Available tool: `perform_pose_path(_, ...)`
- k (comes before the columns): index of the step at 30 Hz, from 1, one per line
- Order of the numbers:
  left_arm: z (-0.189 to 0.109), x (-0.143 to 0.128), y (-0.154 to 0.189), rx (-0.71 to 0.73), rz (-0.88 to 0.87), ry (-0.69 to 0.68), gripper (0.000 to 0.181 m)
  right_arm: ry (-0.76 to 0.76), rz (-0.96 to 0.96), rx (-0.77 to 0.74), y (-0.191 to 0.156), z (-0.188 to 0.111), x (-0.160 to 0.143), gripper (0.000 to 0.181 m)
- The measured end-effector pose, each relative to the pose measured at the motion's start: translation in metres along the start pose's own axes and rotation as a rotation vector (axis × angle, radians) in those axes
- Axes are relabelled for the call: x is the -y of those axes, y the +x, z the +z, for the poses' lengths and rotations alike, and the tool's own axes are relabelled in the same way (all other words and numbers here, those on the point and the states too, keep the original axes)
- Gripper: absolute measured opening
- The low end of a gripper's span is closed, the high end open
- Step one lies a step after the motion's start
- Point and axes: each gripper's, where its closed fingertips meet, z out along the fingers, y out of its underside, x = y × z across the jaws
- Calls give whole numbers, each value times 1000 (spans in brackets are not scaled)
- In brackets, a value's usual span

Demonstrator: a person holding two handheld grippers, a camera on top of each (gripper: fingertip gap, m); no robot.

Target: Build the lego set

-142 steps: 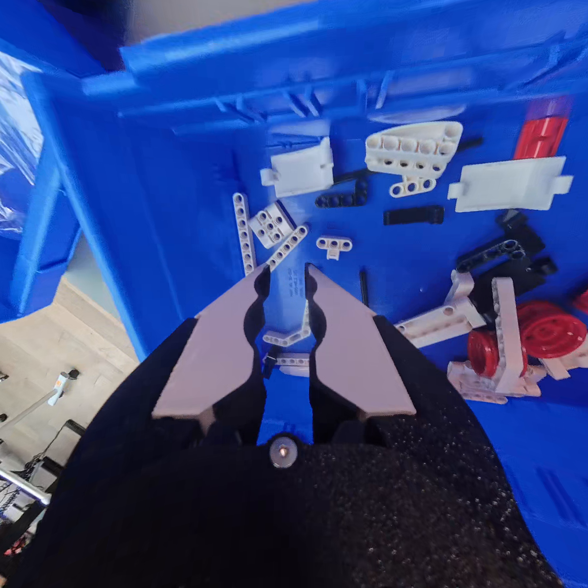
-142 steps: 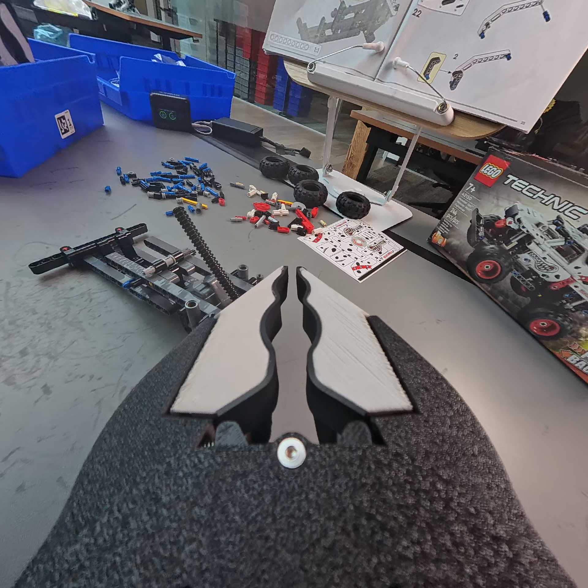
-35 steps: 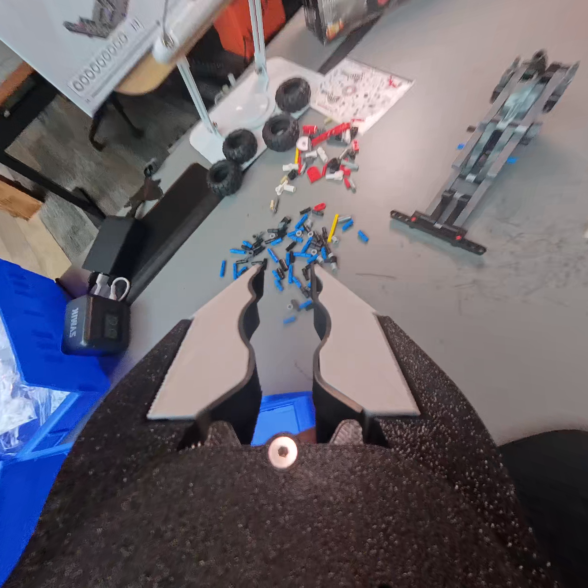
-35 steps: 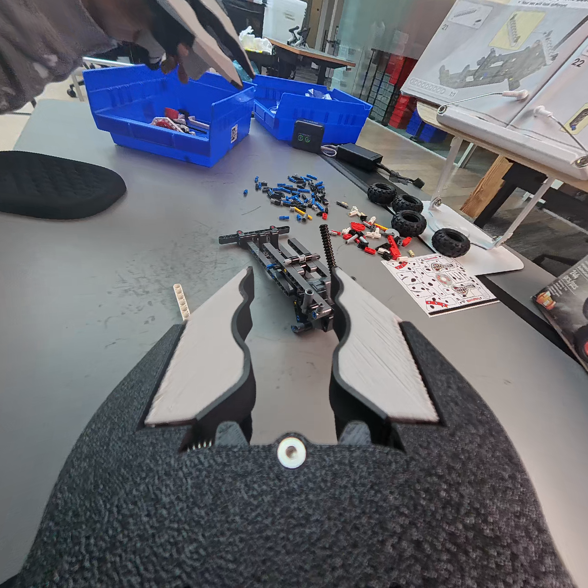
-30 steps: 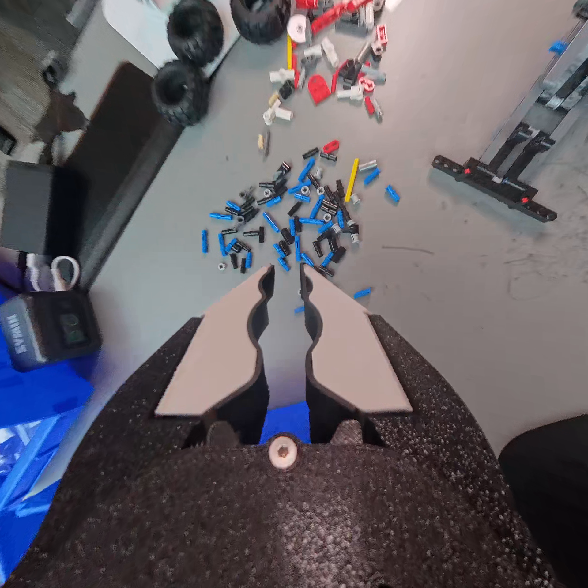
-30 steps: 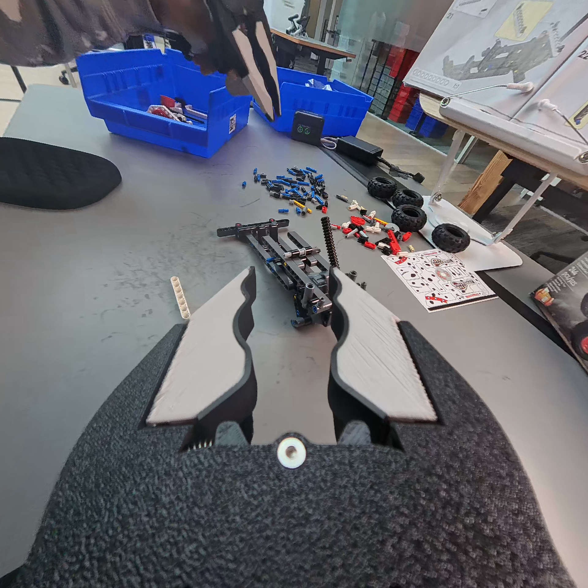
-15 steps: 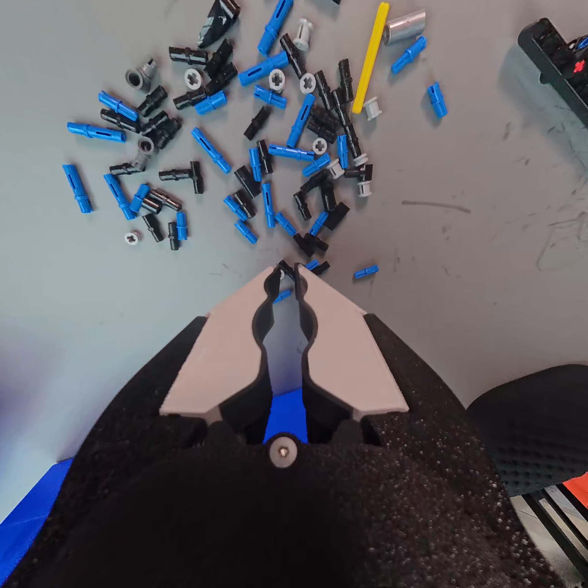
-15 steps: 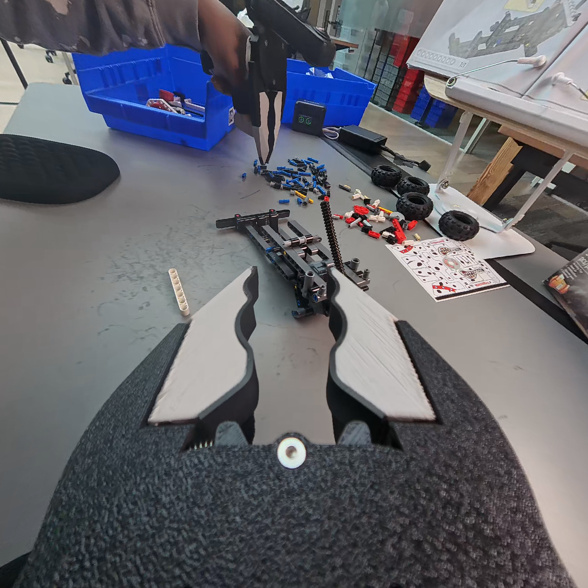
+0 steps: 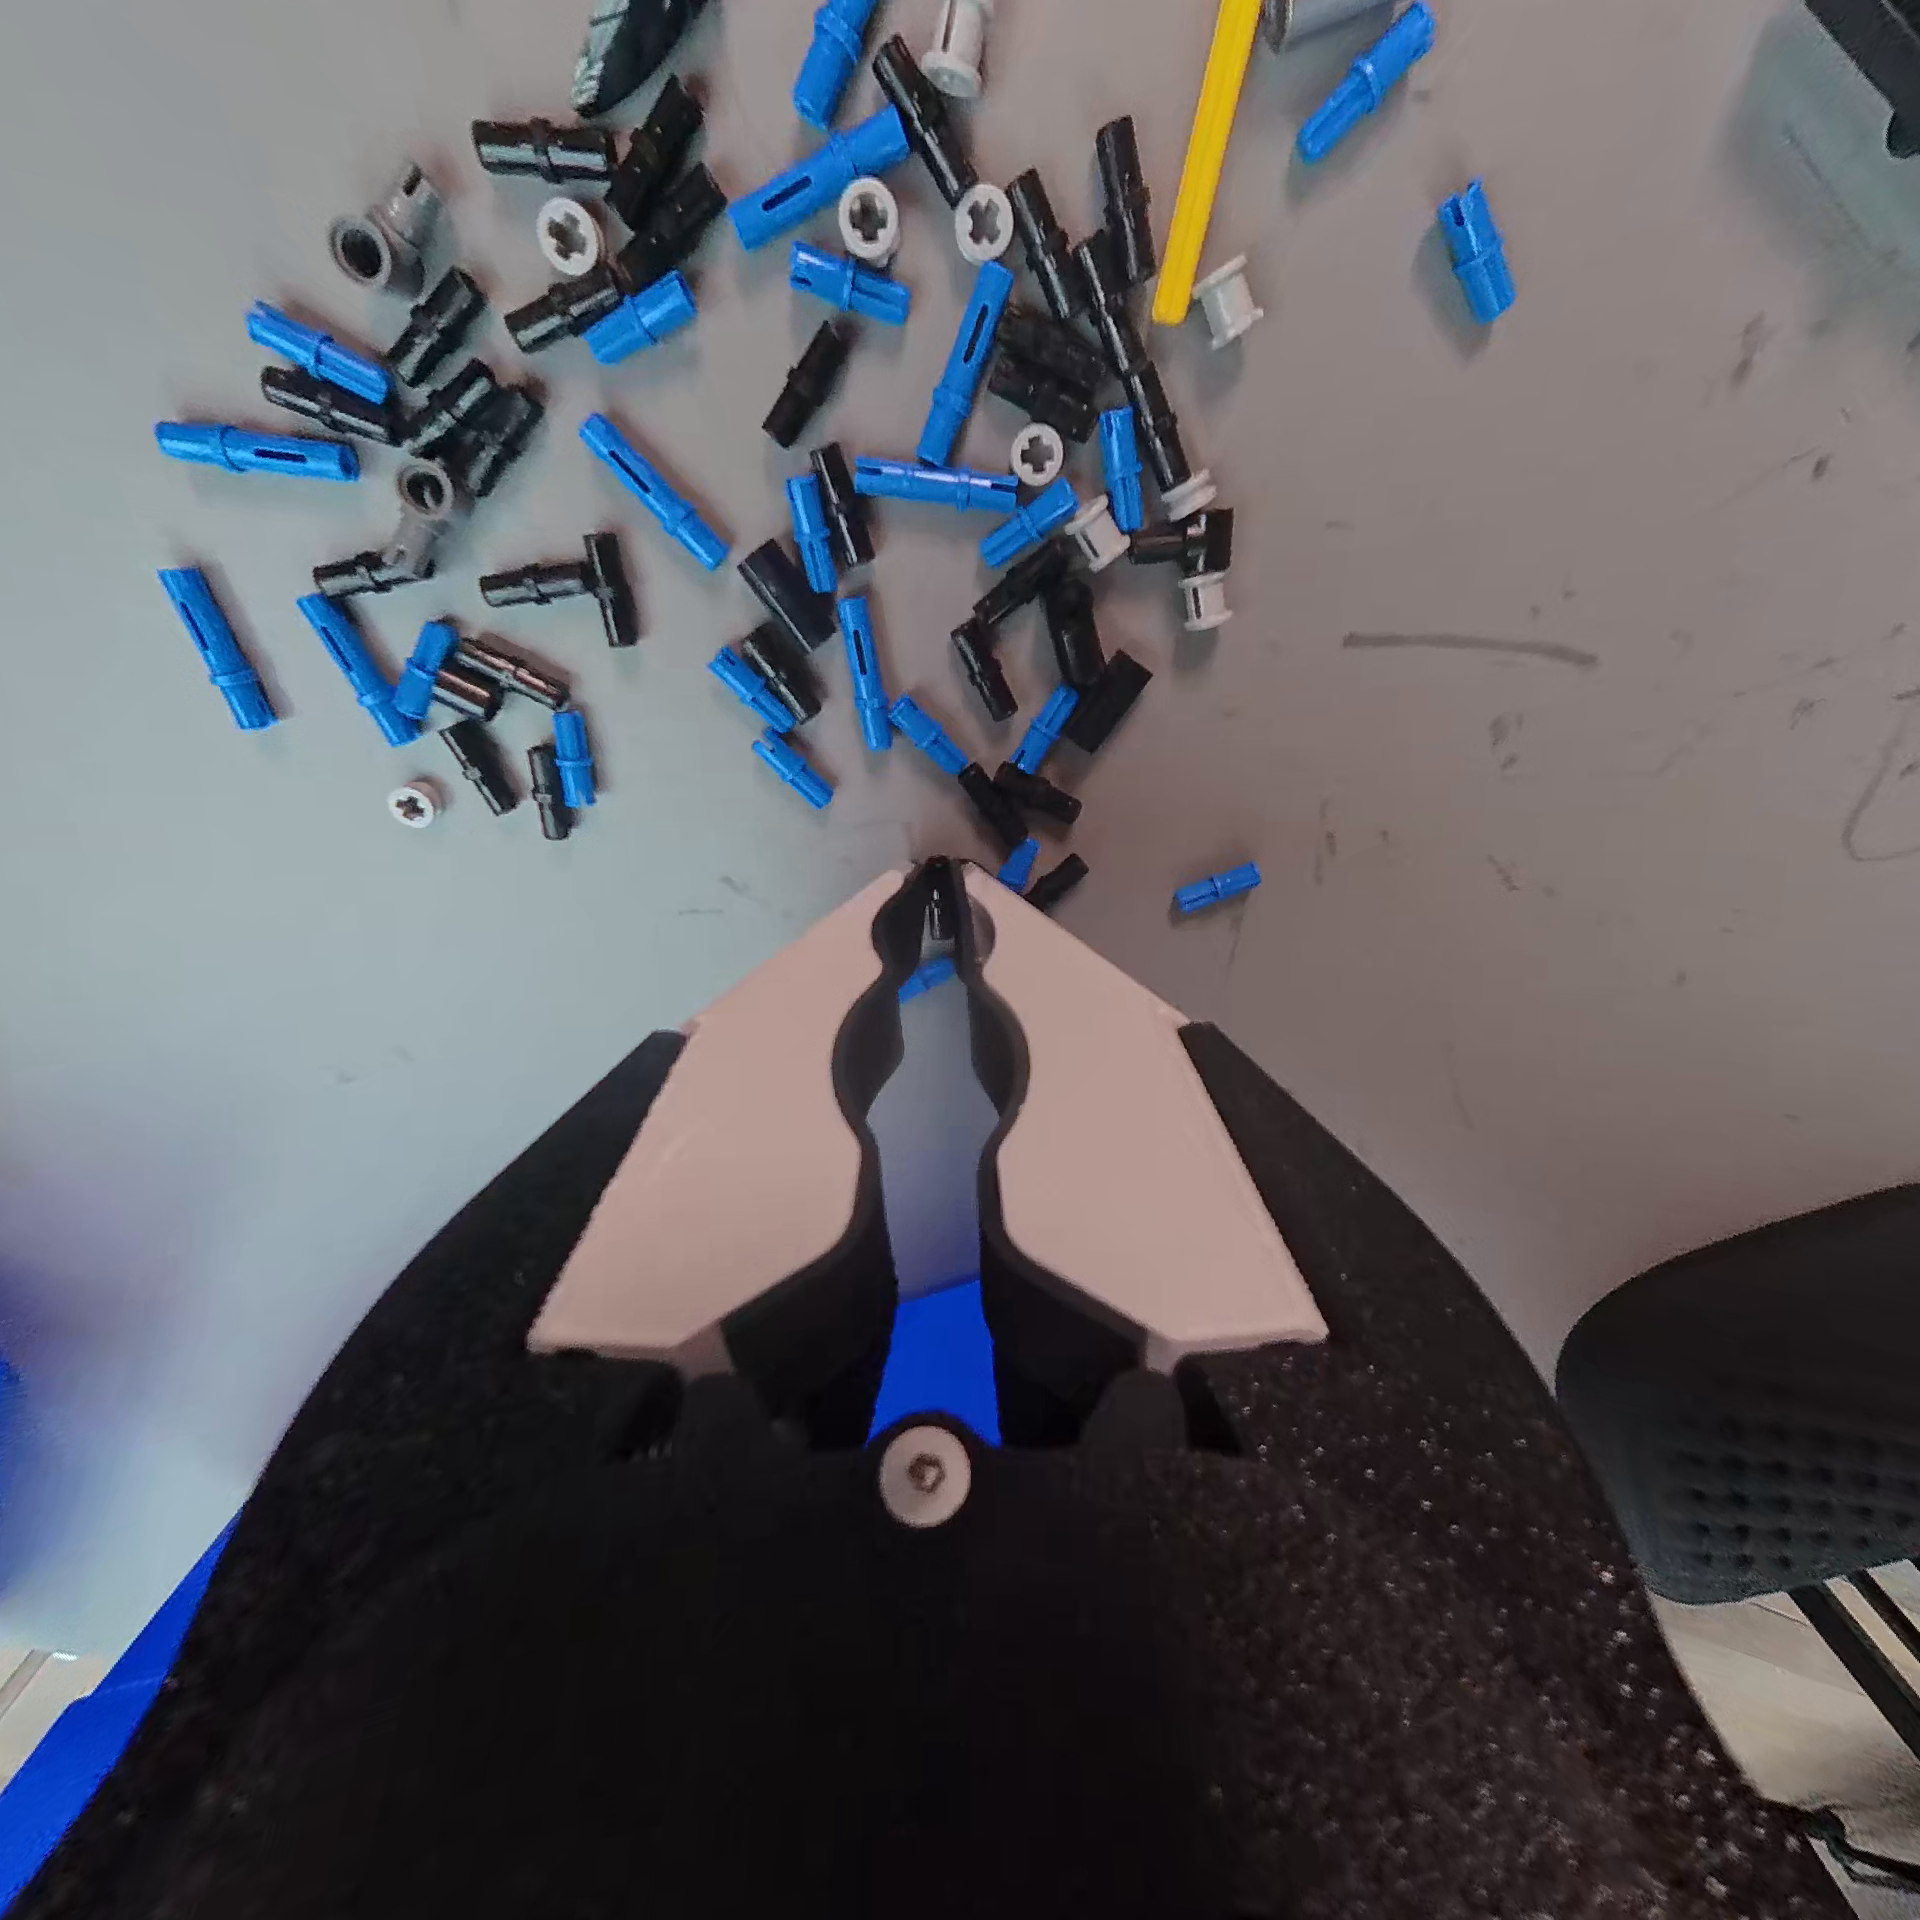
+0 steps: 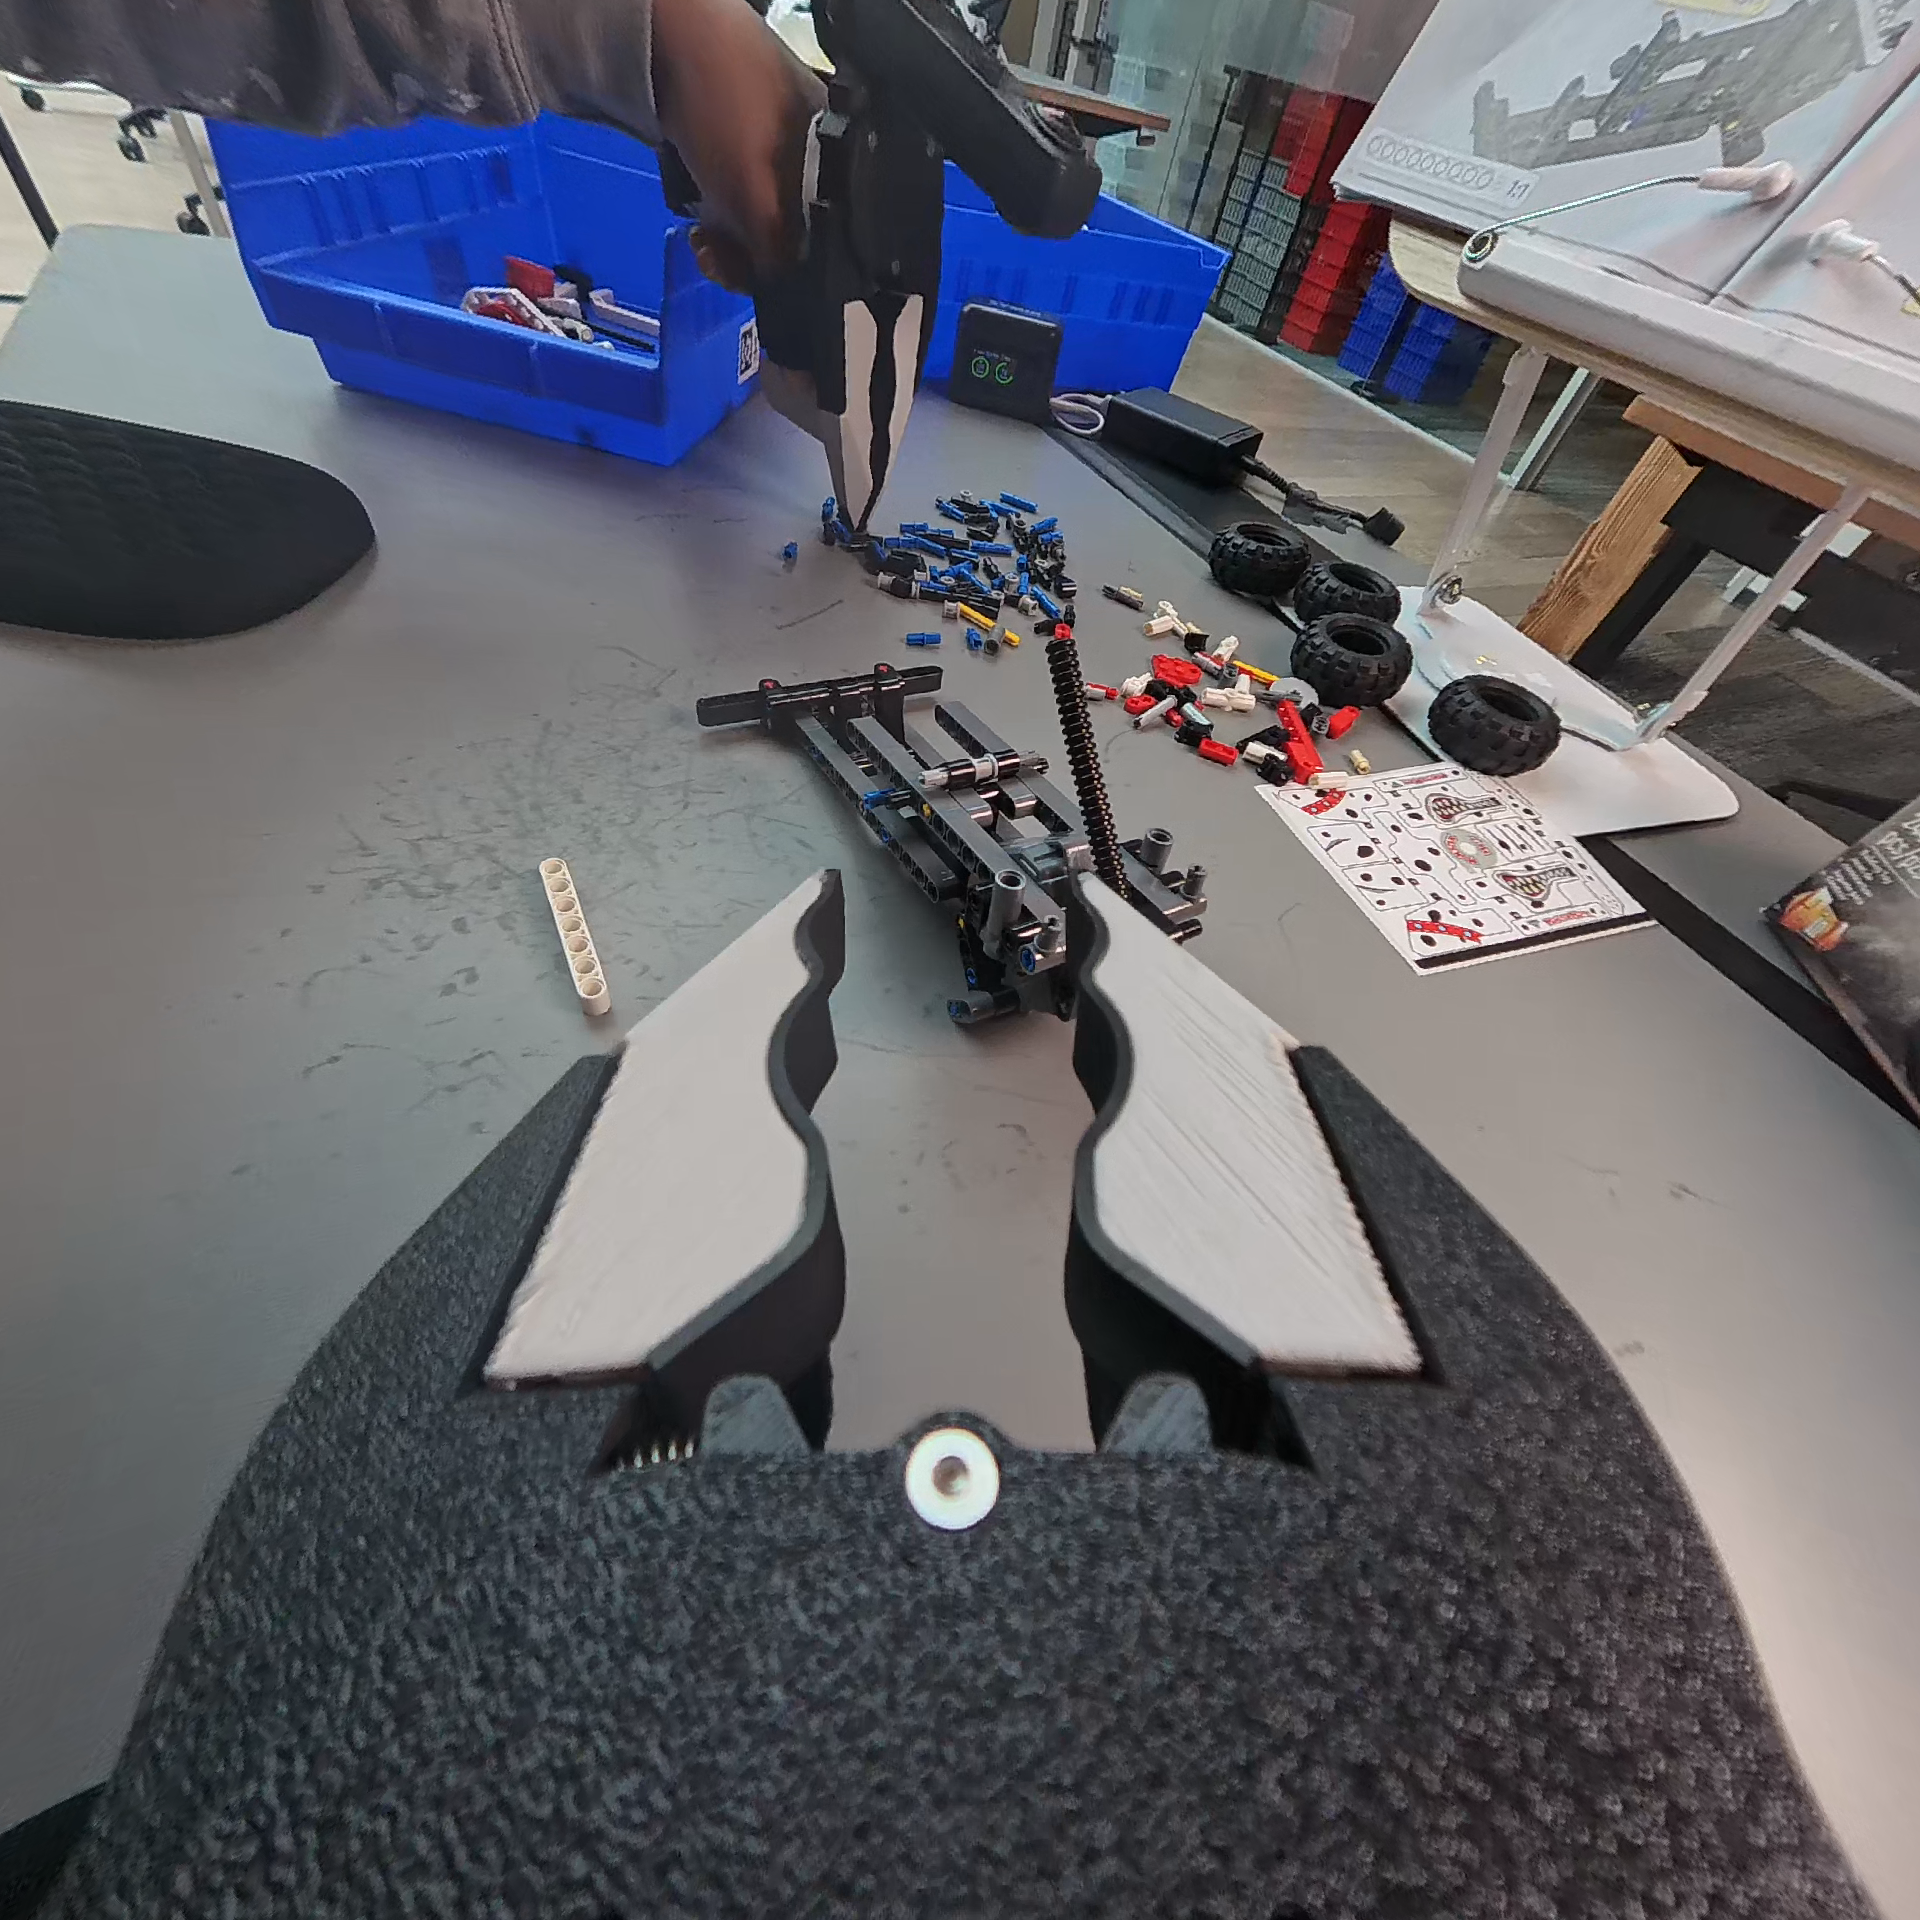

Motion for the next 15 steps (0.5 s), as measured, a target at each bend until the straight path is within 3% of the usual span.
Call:
perform_pose_path(6, -3, 1, -3, 14, 7, 12, 6, -1, 0, 0, 0, 0, -1, 42)
perform_pose_path(9, -23, 15, 4, 13, 9, 108, 6, 8, 5, -4, 1, -1, 1, 42)
perform_pose_path(12, -51, 38, 51, -77, 59, 248, 4, 12, 12, -5, 2, -1, 2, 42)
perform_pose_path(15, -48, 45, 122, -195, 178, 281, 5, 11, 10, -5, 1, -1, 2, 42)
